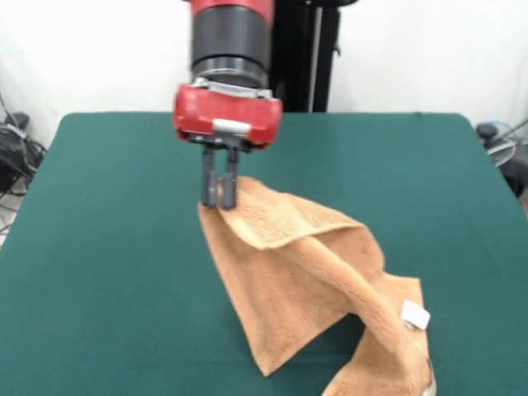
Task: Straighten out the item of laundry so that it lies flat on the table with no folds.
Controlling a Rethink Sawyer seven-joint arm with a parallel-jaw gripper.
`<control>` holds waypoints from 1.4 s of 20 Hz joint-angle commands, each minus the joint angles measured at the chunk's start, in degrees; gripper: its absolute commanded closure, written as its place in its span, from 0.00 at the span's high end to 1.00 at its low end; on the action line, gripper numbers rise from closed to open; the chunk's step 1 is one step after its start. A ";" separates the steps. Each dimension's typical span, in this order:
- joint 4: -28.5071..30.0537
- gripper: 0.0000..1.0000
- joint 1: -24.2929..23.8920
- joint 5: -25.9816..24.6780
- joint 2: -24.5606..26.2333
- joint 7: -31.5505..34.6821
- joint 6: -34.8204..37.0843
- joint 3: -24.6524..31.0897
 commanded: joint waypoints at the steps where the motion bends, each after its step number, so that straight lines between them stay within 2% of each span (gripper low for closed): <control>1: 0.09 0.00 -1.85 -10.67 -2.27 20.18 4.36 16.19; 6: 2.76 0.00 -2.11 -15.54 -4.53 23.51 8.02 21.24; 9: 4.16 0.00 -2.92 -14.42 -5.01 21.02 8.16 22.34; 13: 5.53 0.00 -4.28 -12.04 -4.78 16.09 4.97 22.53; 16: 8.97 0.00 -5.08 0.07 -3.24 2.95 -5.78 19.83; 18: 10.08 0.00 -5.17 3.00 -2.65 0.19 -9.29 19.18; 22: 12.13 0.00 -4.75 5.47 -2.48 -0.54 -13.25 17.93; 26: 12.85 0.00 -4.25 3.61 -3.60 0.36 -15.43 16.68; 28: 14.18 0.00 -3.92 5.12 -4.01 -0.66 -16.90 15.72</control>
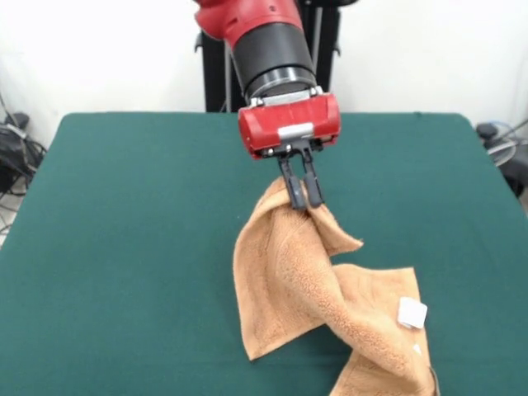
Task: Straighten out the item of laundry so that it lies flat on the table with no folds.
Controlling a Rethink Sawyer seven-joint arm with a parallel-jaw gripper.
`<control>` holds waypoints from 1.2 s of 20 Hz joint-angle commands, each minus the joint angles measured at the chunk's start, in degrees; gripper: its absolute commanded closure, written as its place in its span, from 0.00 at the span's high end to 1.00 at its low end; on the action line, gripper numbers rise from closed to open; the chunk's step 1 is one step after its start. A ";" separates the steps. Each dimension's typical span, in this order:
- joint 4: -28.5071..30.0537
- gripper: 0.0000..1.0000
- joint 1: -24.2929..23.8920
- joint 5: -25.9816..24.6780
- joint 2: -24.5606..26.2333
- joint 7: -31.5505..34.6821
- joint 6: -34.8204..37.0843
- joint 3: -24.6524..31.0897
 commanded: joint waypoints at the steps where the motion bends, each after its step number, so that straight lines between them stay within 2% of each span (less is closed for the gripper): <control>1: 8.10 0.00 0.14 3.60 0.27 -4.11 -4.67 3.14; 9: 11.54 0.00 -0.58 7.12 -0.04 -5.53 -10.07 2.28; 10: 11.42 0.00 0.06 5.90 -0.29 -5.04 -8.39 1.81; 19: 13.61 0.00 -0.03 5.54 -2.13 -1.47 -6.45 2.13; 24: 14.56 0.00 -0.07 2.23 -4.39 2.24 -2.41 2.37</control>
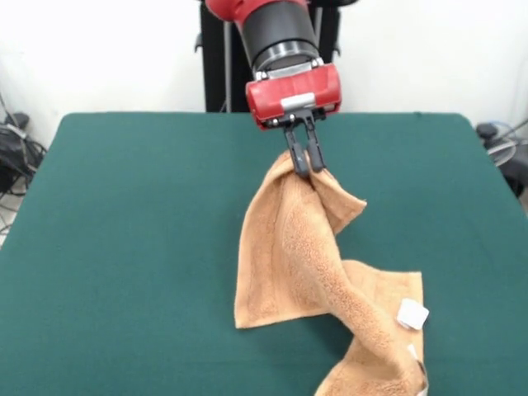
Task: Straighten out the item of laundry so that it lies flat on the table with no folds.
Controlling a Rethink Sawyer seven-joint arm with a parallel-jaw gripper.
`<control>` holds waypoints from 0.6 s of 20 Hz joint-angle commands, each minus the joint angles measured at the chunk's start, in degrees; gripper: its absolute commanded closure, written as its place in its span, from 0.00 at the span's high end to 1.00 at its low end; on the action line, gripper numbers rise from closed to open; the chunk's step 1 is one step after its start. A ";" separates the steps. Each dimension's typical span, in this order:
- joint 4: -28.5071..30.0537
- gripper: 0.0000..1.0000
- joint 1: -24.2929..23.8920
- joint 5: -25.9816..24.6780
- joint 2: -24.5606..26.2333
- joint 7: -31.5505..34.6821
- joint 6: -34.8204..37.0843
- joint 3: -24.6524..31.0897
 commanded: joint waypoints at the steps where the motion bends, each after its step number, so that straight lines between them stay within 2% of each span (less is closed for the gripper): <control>1: 5.47 0.00 0.09 -1.55 -2.74 2.46 4.27 2.17; 7: 9.71 0.00 0.16 0.62 -4.98 3.21 6.01 1.61; 8: 9.05 1.00 0.18 -1.26 -5.27 3.16 7.54 1.93; 11: 10.74 1.00 -1.71 2.16 -4.26 1.77 -0.67 2.94; 12: 10.70 1.00 -1.74 2.47 -4.09 1.04 -1.31 2.96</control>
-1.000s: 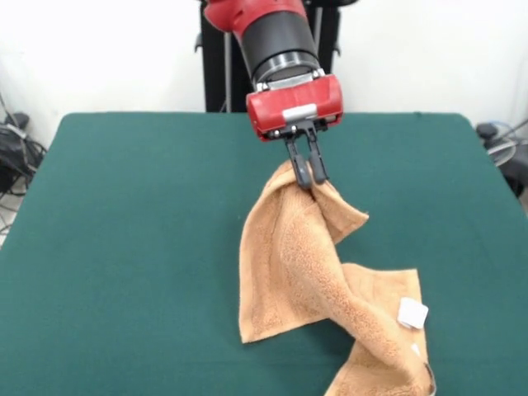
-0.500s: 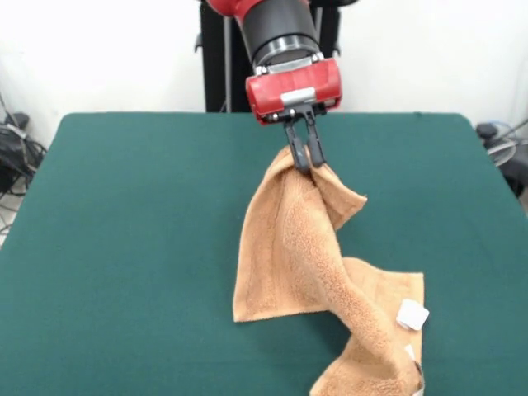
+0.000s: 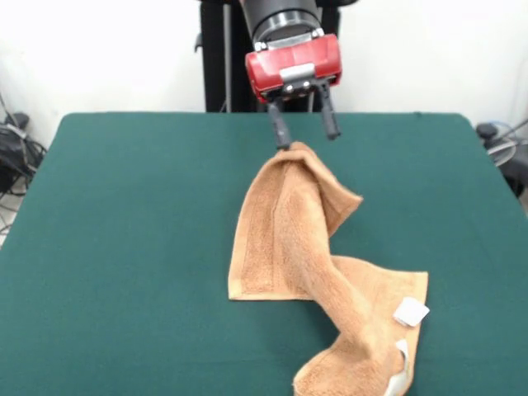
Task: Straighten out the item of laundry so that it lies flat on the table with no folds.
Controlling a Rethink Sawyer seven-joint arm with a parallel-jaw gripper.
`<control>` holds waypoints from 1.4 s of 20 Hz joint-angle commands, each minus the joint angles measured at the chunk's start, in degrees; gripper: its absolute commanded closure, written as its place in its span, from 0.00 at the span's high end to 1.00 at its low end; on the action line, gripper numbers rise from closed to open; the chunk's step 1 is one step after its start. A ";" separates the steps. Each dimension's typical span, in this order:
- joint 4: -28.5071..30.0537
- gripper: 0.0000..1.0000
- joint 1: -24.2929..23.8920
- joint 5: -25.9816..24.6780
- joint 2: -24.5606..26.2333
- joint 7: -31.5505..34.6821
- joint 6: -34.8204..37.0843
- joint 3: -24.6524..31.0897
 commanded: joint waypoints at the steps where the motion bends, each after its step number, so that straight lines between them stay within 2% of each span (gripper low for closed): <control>1: 5.86 1.00 -1.21 2.44 0.10 -0.16 -1.56 2.59; 5: 5.18 1.00 -0.20 1.04 -0.24 -2.74 -1.44 2.05; 9: 5.88 1.00 -0.88 -0.77 -1.60 0.84 1.16 2.71; 12: 6.27 1.00 -0.16 0.07 -3.27 1.87 3.30 2.41; 15: 4.13 1.00 1.04 -0.17 -6.37 5.01 10.68 3.27; 18: -1.76 1.00 1.89 -2.70 -10.32 8.78 25.93 7.41; 20: -3.46 1.00 1.19 -2.06 -11.69 9.02 31.77 10.50; 24: -5.31 1.00 0.58 2.18 -12.95 6.47 38.92 14.29; 28: -7.41 1.00 -1.01 1.52 -15.11 4.50 46.98 19.04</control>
